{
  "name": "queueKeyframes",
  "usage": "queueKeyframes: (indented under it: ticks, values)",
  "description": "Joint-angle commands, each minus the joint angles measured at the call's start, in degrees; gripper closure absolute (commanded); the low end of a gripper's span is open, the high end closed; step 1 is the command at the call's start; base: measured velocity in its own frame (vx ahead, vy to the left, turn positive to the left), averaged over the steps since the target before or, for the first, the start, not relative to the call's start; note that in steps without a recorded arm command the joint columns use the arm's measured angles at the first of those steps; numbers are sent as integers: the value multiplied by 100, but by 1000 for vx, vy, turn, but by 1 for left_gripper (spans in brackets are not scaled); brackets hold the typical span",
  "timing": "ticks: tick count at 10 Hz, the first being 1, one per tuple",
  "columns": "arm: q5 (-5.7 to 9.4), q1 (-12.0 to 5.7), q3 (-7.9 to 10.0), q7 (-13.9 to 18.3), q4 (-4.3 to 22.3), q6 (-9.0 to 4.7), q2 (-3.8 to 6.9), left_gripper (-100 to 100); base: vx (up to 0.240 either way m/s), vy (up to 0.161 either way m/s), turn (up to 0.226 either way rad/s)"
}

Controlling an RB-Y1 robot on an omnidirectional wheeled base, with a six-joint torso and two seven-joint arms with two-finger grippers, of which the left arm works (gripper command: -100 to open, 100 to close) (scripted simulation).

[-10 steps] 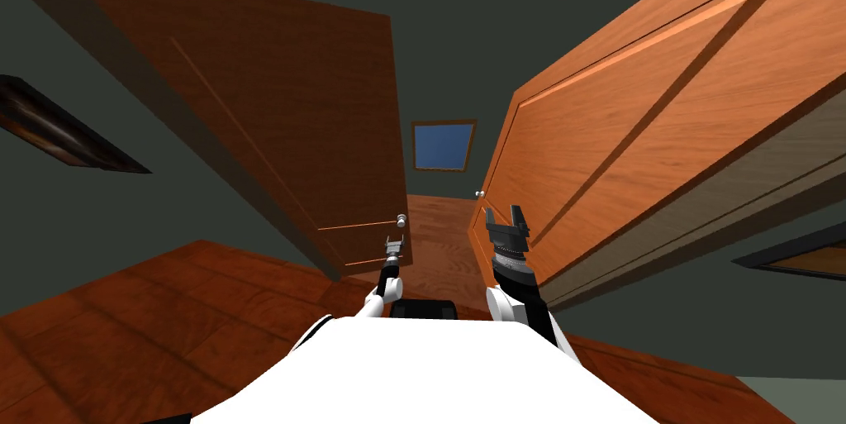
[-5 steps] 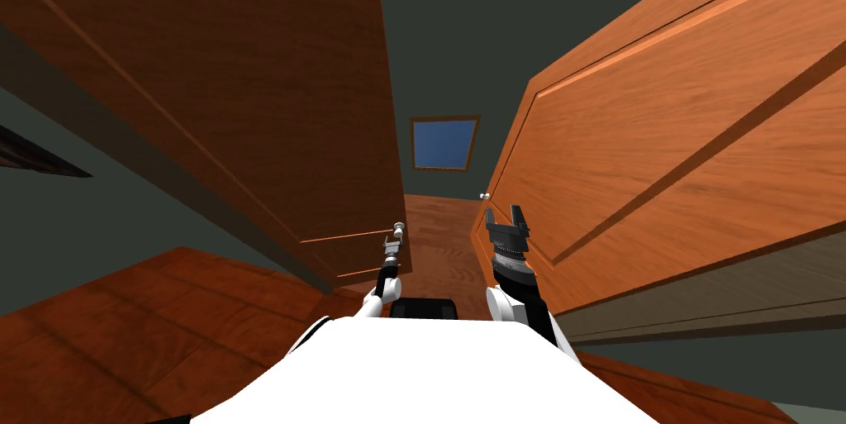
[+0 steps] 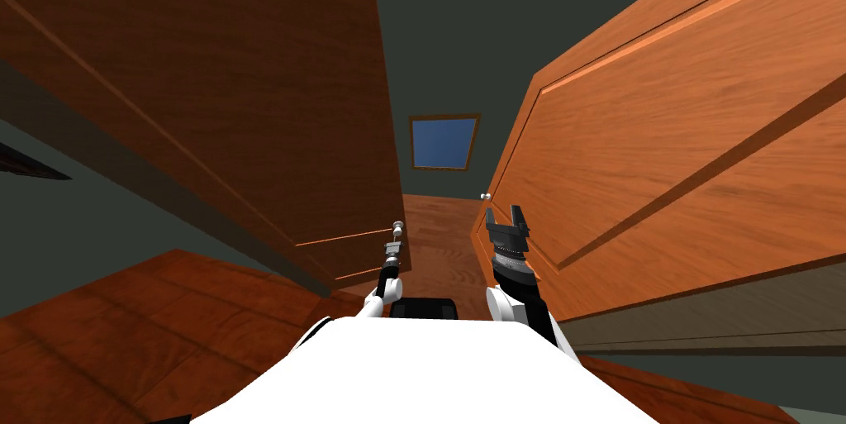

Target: Push the door open

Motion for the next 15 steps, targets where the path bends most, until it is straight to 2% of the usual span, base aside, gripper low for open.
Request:
queueKeyframes:
  ticks: [1, 3, 4, 6, 9, 10, 11, 15]
  values:
    - [2, 3, 3, 0, 2, -1, 4, 100, -17, 4, 0]
    - [2, 3, 3, 0, 2, -1, 4, 100, -4, 3, -2]
    - [30, -12, 36, -36, -21, 32, 161, -100, -114, -31, 72]
    - [53, -25, 64, -66, -40, 59, 129, -100, -193, -103, 55]
    - [87, -44, 105, -110, -69, 100, -190, -100, -176, -57, 48]
    - [89, 11, 109, -160, -192, 155, -124, -100, -65, -15, 1]
    - [98, 23, 109, -145, -187, 132, 20, -100, 78, 2, -34]
    - [114, 46, 108, -87, -161, 64, 168, -100, 186, 16, -26]
